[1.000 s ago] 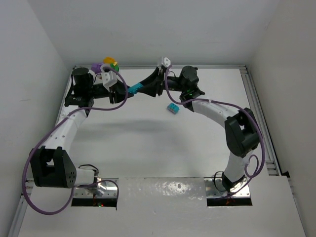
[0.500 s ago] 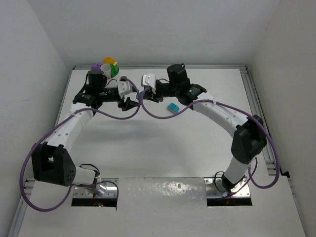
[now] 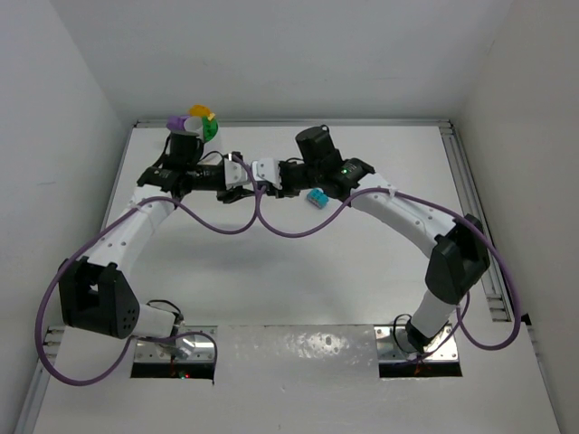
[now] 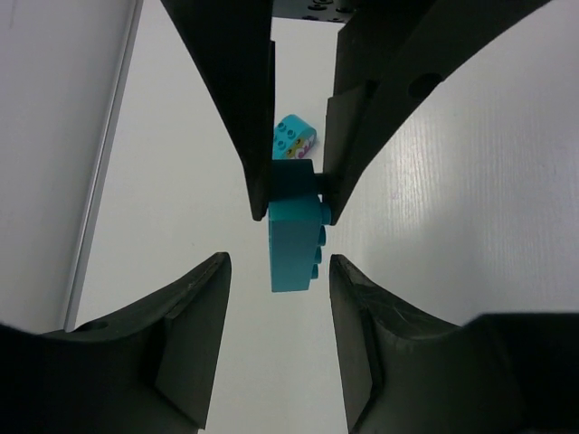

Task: Sort the legos into containers by color

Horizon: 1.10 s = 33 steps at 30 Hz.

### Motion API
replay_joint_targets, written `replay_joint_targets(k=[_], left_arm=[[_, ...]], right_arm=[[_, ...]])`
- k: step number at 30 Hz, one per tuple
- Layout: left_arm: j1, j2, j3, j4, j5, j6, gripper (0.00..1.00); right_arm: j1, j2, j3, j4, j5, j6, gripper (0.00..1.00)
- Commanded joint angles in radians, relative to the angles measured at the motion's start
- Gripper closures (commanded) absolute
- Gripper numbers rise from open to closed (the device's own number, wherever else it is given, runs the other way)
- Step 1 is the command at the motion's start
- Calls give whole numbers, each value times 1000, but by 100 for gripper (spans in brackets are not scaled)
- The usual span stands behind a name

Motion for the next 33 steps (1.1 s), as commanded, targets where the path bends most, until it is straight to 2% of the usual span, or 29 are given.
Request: replay_joint_targets(k=[1, 5, 8, 15, 20, 23, 28, 29, 31, 32, 33], left_arm=[[-25, 7, 27, -28, 9, 36, 54], [-31, 2, 19, -25, 60, 16, 55], [-34, -12, -4, 62, 72, -67, 61], [-52, -13, -22, 99, 48, -82, 67], [-55, -15, -24, 117, 48, -99, 85], [-55, -18, -30, 159, 49, -135, 100], [-55, -22, -38, 183, 28, -187, 100], [-54, -22, -39, 183, 19, -194, 100], [-55, -24, -41, 209, -12, -217, 100], [-55, -27, -42, 223, -23, -254, 100], [-55, -27, -48, 237, -48, -274, 100]], right_arm=[[17, -51, 17, 35, 14, -21, 100], [17, -51, 14, 44, 11, -14, 100], [18, -51, 11, 56, 9, -4, 100], [22, -51, 12, 73, -6, 18, 100], [26, -52, 14, 79, -11, 24, 100], [25, -54, 11, 88, -17, 36, 100], [26, -63, -11, 114, 9, 52, 100], [26, -66, -31, 127, 20, 70, 96], [25, -77, -60, 188, 65, 104, 81], [26, -88, -96, 217, 87, 139, 62], [25, -94, -113, 270, 111, 156, 57]])
